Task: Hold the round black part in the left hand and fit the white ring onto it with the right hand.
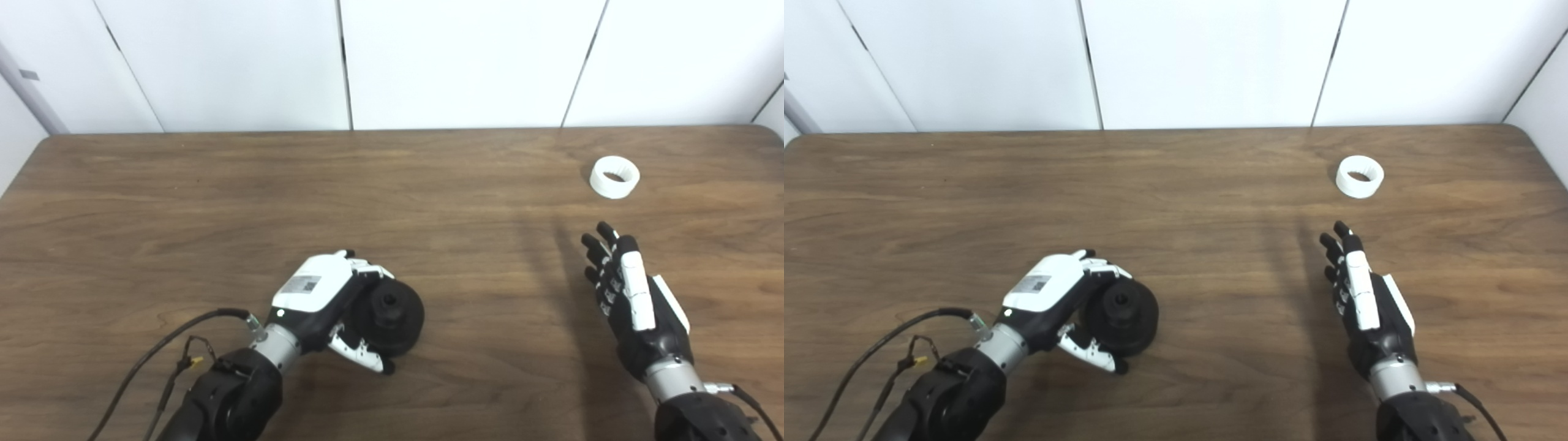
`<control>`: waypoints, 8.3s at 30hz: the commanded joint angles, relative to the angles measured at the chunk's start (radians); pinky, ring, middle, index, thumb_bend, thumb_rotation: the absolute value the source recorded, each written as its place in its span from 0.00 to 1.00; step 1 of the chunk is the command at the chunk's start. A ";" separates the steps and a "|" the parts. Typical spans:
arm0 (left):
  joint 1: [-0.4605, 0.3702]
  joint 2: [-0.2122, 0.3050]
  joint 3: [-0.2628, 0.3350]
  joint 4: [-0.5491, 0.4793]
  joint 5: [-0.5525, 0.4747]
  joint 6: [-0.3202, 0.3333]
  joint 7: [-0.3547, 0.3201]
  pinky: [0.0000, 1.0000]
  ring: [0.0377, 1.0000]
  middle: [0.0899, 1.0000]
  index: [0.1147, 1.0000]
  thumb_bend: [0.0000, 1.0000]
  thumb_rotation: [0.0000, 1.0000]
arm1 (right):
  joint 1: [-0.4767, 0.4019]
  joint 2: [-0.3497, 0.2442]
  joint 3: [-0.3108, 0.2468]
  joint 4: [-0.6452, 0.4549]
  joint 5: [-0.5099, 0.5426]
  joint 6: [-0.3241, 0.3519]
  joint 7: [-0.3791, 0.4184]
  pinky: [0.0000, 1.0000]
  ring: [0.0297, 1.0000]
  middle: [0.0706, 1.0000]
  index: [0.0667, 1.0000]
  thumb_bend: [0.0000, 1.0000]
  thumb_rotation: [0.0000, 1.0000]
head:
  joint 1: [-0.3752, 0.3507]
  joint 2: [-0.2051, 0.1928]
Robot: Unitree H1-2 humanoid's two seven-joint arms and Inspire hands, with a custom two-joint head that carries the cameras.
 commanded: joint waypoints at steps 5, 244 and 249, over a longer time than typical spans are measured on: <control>0.018 -0.019 -0.005 -0.014 0.008 -0.047 -0.005 0.94 0.85 0.74 0.42 0.52 0.05 | -0.027 -0.020 0.002 -0.046 0.020 -0.005 -0.008 1.00 1.00 0.95 1.00 0.60 1.00 | -0.008 0.011; 0.084 -0.171 -0.029 -0.048 0.133 -0.005 -0.087 0.96 0.88 0.77 0.42 0.52 0.05 | -0.489 -0.232 0.461 -0.044 -0.886 -0.280 0.807 0.96 0.94 0.78 0.44 0.53 0.14 | 0.073 0.122; 0.083 -0.175 -0.030 -0.052 0.141 -0.001 -0.094 0.96 0.88 0.77 0.42 0.52 0.05 | -0.489 -0.224 0.471 -0.045 -0.894 -0.272 0.815 0.95 0.93 0.78 0.44 0.53 0.14 | 0.077 0.126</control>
